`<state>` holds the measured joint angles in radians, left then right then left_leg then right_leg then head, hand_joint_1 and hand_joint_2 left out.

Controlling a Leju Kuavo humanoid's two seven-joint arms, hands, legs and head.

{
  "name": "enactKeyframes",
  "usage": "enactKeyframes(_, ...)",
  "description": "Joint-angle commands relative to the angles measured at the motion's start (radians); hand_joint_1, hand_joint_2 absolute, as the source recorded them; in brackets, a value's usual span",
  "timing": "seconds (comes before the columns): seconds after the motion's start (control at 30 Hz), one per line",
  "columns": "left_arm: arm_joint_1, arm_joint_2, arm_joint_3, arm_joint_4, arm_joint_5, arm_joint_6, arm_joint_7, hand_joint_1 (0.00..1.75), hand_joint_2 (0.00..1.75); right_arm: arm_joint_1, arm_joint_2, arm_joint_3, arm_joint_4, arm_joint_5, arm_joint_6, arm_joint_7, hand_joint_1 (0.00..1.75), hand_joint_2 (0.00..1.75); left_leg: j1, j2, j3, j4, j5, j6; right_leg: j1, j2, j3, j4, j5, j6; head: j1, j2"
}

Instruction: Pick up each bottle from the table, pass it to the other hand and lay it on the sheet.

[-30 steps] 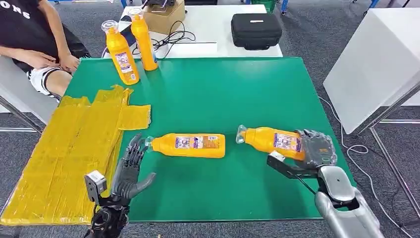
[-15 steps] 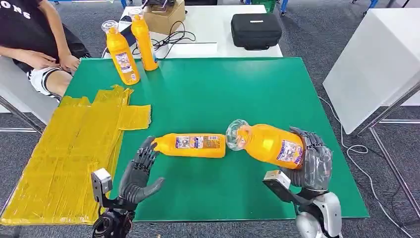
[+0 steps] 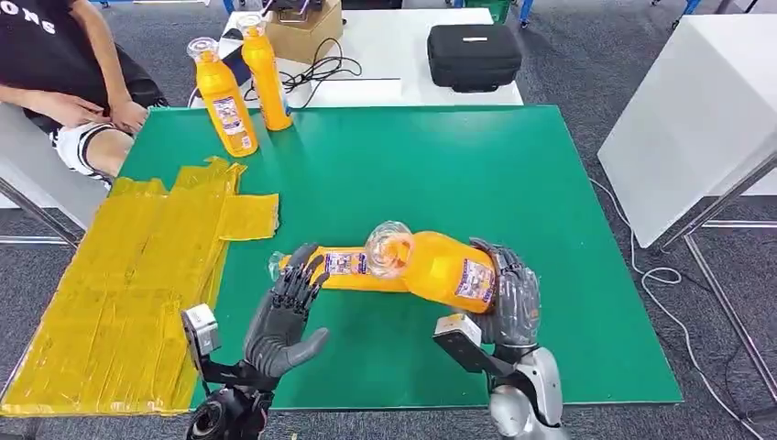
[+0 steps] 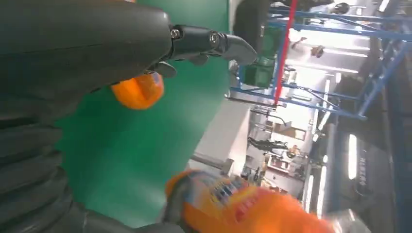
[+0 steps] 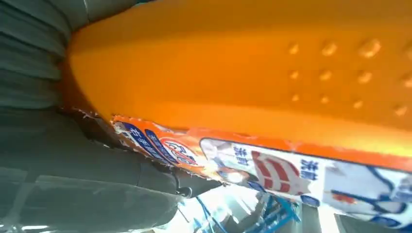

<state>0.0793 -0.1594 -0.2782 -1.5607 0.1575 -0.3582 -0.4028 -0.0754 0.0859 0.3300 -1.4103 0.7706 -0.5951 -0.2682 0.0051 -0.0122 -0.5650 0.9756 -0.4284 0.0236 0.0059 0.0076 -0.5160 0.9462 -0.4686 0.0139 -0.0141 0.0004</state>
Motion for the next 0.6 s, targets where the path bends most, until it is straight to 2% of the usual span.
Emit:
enactKeyframes(0.03, -0.028, 0.060, -0.119, -0.055, 0.005, -0.001, 0.003, 0.00, 1.75, -0.079, 0.044, 0.036, 0.148, 0.025, 0.019, 0.025, 1.75, 1.75, 0.000, 0.002, 0.004, -0.001, -0.001, -0.001, 0.000, 0.000, 0.003, -0.001, 0.000, 0.001, 0.000, 0.000)
enactKeyframes(0.37, -0.038, 0.057, -0.128, -0.059, 0.003, 0.005, 0.003, 0.00, 1.75, -0.092, 0.059, 0.072, 0.171, 0.037, 0.034, 0.024, 1.75, 1.75, 0.000, 0.002, 0.004, -0.001, -0.002, -0.001, 0.000, 0.001, 0.004, -0.001, -0.001, 0.001, 0.000, 0.000)
enactKeyframes(0.47, -0.054, 0.059, -0.114, -0.033, 0.026, -0.006, -0.006, 0.00, 1.75, -0.070, 0.063, 0.155, 0.133, 0.050, 0.049, 0.010, 1.75, 1.75, 0.000, 0.002, 0.003, -0.001, -0.001, -0.001, 0.000, 0.001, 0.002, -0.001, 0.000, 0.001, 0.000, 0.000)
enactKeyframes(0.6, -0.074, 0.048, -0.053, 0.026, 0.060, -0.021, -0.003, 0.00, 1.75, -0.015, 0.024, 0.319, 0.007, 0.056, 0.106, 0.000, 1.75, 1.75, 0.000, 0.002, 0.003, -0.001, -0.001, -0.001, 0.000, 0.001, 0.003, -0.001, 0.000, 0.001, 0.000, 0.000)
